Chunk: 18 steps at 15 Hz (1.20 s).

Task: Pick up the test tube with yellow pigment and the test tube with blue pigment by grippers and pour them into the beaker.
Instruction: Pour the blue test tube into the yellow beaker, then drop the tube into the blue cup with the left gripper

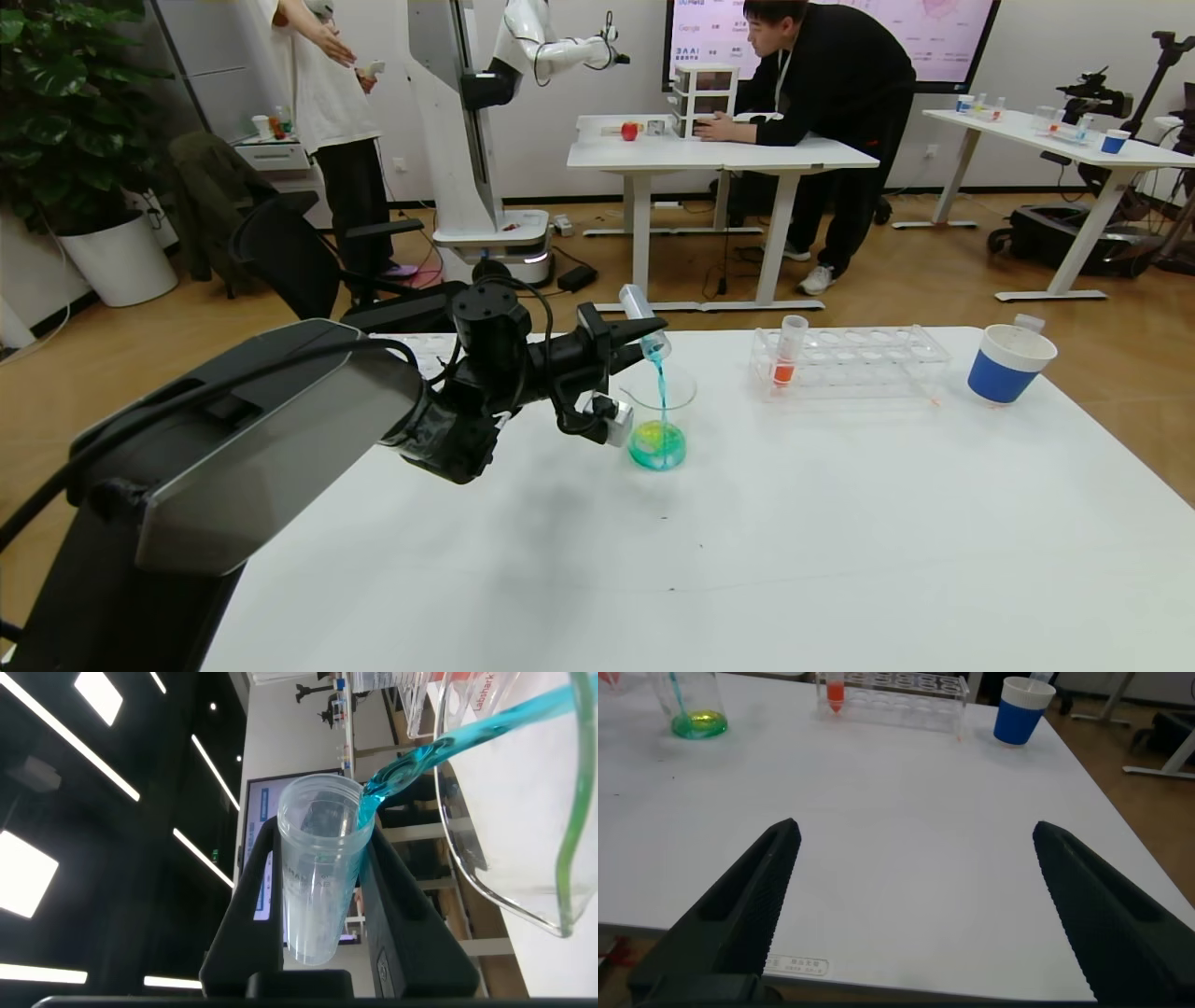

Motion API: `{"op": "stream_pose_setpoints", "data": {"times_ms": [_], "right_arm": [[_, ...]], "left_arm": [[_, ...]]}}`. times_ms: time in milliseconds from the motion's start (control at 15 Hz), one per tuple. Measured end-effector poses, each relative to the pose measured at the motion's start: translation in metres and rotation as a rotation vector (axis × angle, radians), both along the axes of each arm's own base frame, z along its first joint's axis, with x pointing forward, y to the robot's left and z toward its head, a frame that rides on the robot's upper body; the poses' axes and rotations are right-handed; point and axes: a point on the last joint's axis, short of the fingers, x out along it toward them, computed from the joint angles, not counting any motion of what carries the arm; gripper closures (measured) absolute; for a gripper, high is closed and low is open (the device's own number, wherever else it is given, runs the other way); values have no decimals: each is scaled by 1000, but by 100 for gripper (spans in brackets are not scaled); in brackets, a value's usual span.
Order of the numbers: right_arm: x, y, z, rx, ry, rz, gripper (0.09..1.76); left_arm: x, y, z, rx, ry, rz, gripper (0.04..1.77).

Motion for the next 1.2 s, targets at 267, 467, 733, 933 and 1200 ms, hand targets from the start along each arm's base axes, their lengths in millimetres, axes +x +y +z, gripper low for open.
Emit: {"op": "stream_pose_setpoints", "data": {"times_ms": [267, 467, 733, 933, 1200], "right_arm": [[0, 0, 0, 0, 0, 0, 11], [0, 0, 0, 0, 0, 0, 11], [0, 0, 0, 0, 0, 0, 11], [0, 0, 0, 0, 0, 0, 11], [0, 0, 0, 0, 0, 0, 11]], "left_arm": [[-1, 2, -9, 56, -69, 13, 130], [-2, 2, -13, 72, -82, 15, 130], [-2, 1, -6, 13, 13, 8, 130], [-6, 2, 20, -140, 196, 4, 130], [-19, 12, 69, -660, 401, 185, 130]]}}
